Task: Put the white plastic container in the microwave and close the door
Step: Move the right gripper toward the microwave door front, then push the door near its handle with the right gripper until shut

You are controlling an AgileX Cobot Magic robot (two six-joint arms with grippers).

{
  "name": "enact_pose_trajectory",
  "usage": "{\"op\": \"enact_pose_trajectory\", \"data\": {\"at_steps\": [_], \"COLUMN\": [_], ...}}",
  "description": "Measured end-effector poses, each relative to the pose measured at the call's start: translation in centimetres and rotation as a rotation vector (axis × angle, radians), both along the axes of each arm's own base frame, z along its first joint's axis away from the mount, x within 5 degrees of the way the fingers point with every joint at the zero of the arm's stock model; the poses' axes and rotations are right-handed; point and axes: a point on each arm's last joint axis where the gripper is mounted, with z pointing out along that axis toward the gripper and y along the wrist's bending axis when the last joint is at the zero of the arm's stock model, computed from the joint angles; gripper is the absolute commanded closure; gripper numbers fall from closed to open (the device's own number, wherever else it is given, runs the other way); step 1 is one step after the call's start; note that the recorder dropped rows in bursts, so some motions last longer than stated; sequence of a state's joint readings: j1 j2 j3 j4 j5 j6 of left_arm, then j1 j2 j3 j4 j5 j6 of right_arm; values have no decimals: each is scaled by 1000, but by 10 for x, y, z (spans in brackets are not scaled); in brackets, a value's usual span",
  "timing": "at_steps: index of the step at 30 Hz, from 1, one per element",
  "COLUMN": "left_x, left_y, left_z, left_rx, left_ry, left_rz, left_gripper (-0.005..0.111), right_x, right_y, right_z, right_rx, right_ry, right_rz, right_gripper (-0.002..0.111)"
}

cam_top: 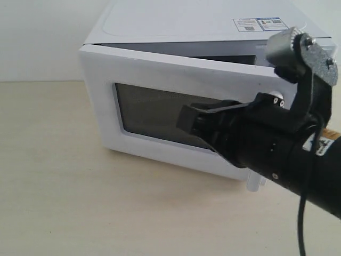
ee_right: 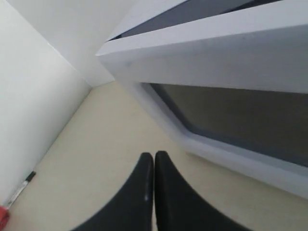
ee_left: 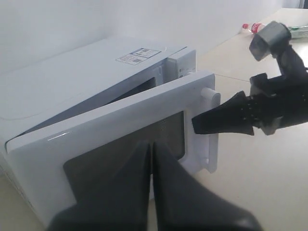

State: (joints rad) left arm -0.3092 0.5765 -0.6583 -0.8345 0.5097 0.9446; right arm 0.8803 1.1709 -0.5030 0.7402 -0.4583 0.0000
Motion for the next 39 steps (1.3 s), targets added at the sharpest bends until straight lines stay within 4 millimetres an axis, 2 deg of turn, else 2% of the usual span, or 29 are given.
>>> {"op": "enact_pose_trajectory", "data": {"at_steps": [3, 10, 18, 39], "left_x": [0, 0, 0, 0], "left_y": [0, 0, 0, 0], "left_z": [0, 0, 0, 0], "left_rx": [1, 2, 2, 2], "left_ry": [2, 3, 4, 5], "left_rz": [-3, -4, -4, -6], "left_gripper": [103, 103, 103, 103], "right_x": [7, 1, 5, 38], "right_y": [9, 22, 27, -8], "right_z": [-17, -28, -51, -55], "right_rx": [-72, -168, -275, -301], "right_ry": [-49, -257, -281, -242], "right_rz": [-134, -315, -371, -570], "right_gripper": [109, 109, 109, 109]}}
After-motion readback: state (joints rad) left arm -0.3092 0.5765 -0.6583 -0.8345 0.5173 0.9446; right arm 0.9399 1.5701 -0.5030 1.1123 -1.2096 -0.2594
